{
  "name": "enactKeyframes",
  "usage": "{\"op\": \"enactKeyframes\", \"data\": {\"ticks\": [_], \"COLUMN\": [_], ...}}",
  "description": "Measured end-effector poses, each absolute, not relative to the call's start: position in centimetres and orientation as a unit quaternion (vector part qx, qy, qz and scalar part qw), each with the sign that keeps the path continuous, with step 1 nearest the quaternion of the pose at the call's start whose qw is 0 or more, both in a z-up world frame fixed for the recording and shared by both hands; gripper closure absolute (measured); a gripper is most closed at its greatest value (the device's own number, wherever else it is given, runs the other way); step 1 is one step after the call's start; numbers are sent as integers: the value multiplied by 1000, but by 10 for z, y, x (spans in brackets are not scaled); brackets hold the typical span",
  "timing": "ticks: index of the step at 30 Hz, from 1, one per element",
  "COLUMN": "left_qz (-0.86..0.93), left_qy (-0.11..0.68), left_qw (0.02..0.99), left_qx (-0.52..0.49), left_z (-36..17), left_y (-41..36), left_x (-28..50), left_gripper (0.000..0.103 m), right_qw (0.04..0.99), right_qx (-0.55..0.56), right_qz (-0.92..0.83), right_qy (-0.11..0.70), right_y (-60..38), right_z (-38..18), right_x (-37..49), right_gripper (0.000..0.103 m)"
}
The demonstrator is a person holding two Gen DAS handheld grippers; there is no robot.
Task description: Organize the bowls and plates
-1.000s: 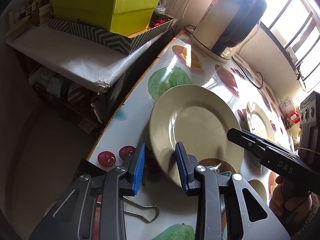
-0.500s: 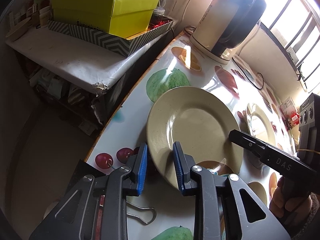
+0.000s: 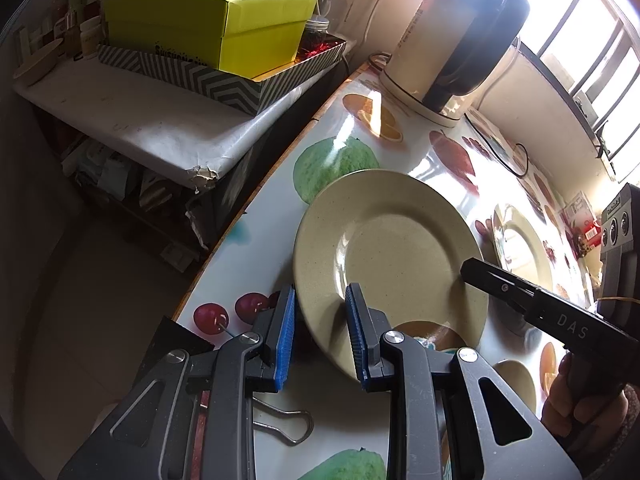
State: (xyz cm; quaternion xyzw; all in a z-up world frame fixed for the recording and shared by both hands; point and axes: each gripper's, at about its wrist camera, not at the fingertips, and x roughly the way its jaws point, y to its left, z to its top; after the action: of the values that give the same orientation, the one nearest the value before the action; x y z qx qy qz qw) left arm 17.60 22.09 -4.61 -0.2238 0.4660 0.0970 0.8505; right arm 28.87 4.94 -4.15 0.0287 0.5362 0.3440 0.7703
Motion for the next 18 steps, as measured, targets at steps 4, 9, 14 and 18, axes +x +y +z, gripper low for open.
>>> {"op": "enactKeyframes", "data": {"ticks": [4,9,14,18], "left_qz": [95,94,88,83], "left_qy": [465,462,456,452], "left_qw": [851,853,858,861], "left_qx": [-225,-224,-219,-218], "left_z": [-43,-37,-28,-21], "left_y": [220,215,208,201], "left_x": [174,170,163,156], "left_gripper": [77,77,77,77], "right_qw": [772,773,776,778], "right_qx": [30,33,40,47], "right_qz": [345,346,344,345], "right_qy": [533,530,527,522], "right_y": [47,41,32,21], "right_z": [-36,-31,-25,-18], "right_x": [287,282,274,265], "right_gripper": [84,84,84,84]}}
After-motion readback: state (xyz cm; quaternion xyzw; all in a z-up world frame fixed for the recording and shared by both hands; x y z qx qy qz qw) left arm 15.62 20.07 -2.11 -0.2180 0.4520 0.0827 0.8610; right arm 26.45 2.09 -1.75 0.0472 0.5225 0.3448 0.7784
